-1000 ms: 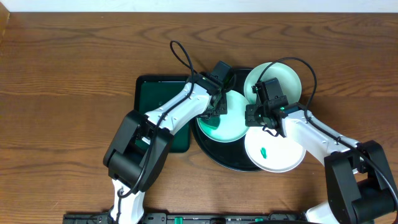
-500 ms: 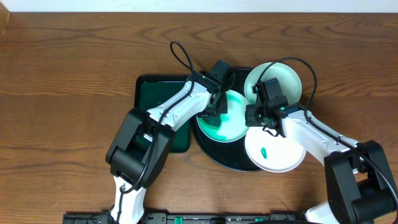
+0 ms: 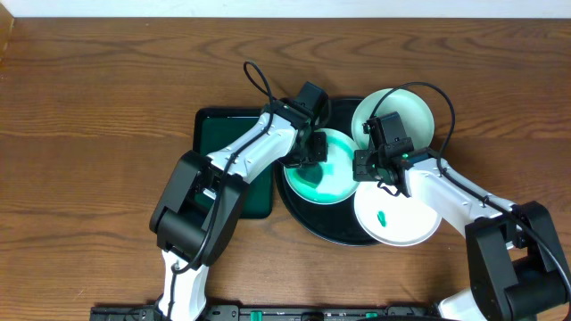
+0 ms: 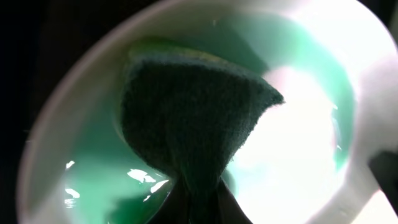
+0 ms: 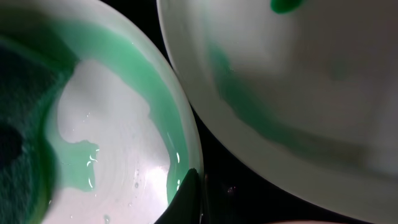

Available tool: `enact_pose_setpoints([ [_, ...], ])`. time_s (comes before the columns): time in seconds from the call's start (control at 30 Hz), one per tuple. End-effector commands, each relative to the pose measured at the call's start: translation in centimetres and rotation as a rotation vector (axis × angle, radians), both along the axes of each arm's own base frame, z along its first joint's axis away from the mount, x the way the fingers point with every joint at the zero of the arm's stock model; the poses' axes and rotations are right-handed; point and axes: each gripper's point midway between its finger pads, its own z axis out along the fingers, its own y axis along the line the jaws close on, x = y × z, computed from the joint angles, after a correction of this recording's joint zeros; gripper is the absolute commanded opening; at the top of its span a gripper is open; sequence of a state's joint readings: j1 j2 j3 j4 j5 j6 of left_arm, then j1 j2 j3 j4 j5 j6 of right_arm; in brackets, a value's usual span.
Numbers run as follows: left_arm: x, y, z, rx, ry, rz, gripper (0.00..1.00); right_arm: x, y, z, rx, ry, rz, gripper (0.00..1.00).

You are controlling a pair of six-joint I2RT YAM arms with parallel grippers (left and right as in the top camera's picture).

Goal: Clean dirty plates on tray and stack at the side
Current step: 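Rub the sponge across the left plate's green stain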

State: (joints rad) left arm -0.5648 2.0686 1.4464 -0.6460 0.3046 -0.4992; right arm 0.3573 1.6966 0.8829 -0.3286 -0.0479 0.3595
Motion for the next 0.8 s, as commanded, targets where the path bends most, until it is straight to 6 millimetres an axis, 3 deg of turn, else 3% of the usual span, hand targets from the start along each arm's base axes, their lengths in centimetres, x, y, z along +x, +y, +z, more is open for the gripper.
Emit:
enact_pose_setpoints([
  [0.0, -2.8, -3.5, 1.4, -0.154, 0.085, -0.085, 0.07, 0.0, -0.5, 0.0, -0.014, -0.007, -0.017, 0.01],
  [0.17, -1.8, -3.9, 5.5, -0.206, -0.017, -0.093, 0.07, 0.0, -0.5, 0.0, -0.014, -0.007, -0.017, 0.01],
  [0.3, -0.6, -2.8, 7.2, -0.150, -0.118, -0.065, 0.07, 0.0, -0.5, 0.0, -0.014, -0.007, -0.017, 0.01],
  [0.4, 0.0, -1.5, 7.0, -0.075, -0.153, -0.038, 0.07, 0.0, -0.5, 0.0, -0.014, -0.007, -0.017, 0.01],
  [0.63, 0.9, 2.8, 4.2, 0.152, -0.200, 0.069, 0.07, 0.0, -0.4, 0.0, -0.014, -0.008, -0.017, 0.01],
  [0.77, 1.4, 2.6, 3.2, 0.151, -0.220, 0.073, 0.07, 0.0, -0.4, 0.0, -0.014, -0.008, -0.017, 0.01],
])
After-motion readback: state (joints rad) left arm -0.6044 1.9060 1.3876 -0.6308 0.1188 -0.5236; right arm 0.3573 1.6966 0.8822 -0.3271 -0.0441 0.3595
